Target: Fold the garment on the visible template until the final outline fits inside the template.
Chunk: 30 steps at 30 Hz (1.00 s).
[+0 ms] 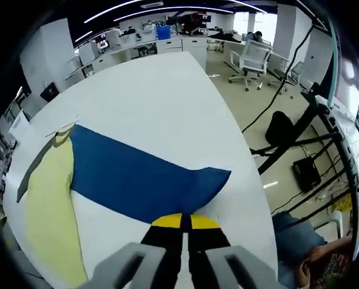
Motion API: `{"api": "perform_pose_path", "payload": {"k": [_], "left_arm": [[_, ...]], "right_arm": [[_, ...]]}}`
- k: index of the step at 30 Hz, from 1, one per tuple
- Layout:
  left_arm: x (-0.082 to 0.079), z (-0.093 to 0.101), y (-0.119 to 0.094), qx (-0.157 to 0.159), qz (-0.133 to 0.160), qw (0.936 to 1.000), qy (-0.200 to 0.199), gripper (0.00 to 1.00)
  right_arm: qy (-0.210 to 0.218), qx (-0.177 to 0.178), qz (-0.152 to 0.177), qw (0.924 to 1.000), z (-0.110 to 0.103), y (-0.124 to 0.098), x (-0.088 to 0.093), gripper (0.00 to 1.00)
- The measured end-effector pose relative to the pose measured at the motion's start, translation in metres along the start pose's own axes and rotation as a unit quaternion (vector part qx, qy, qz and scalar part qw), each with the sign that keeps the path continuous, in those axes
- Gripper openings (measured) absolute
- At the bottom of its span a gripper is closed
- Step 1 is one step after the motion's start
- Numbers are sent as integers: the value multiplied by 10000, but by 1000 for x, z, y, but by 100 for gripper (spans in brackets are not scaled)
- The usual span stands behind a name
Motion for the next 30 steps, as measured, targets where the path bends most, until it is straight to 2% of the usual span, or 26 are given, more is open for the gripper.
{"api": "perform_pose_path", "payload": {"k": [9,30], "left_arm": [[2,0,-4,69,-27,10000,21,88],[8,6,-3,240,-166,9995,91,90]], "right_arm": [[-344,-210,73,9992,-27,-2,-18,0],[-941,-650,254,9931,-90,-12,-41,0]]}}
Point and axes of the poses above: the point that each gripper's makers call its tool centre point, and the gripper's own axes: y roughly forward along the fingers, z roughly to its right, x roughly out of its underside, the point moved 1 cm from there along -y, roughly backward along the fingers, and after that the axes turned 3 degrees about y, right-handed, at the moved point
